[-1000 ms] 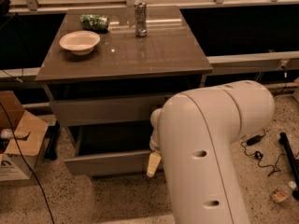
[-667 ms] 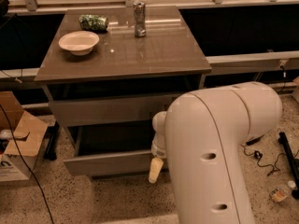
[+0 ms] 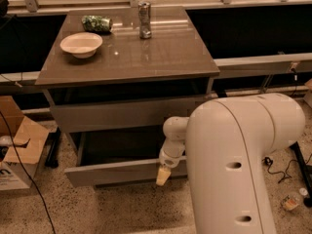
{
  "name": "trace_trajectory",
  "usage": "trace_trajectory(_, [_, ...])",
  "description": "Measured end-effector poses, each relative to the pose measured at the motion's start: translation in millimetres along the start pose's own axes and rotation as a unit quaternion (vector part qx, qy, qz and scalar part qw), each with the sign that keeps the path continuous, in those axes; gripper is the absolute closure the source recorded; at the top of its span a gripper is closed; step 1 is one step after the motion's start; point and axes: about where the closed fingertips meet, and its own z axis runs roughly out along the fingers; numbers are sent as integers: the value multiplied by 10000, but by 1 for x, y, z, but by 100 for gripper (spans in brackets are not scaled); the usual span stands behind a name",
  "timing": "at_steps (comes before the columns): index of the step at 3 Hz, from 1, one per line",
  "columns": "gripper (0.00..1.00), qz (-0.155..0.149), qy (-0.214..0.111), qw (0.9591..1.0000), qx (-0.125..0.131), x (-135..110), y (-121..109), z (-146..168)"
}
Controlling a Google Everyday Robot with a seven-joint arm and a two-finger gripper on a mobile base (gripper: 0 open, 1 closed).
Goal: Open middle drawer
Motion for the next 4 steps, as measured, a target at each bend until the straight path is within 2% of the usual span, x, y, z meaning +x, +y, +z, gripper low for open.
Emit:
trace_trajectory(1, [44, 0, -1, 10000, 0, -2, 0, -4])
trace_trajectory(2, [21, 0, -1, 10000, 0, -3, -2, -4])
trace_trajectory(3, [1, 240, -209, 9995, -56, 25, 29, 1])
trace_trajectory(4, [0, 735, -734, 9946, 65, 49, 68, -1])
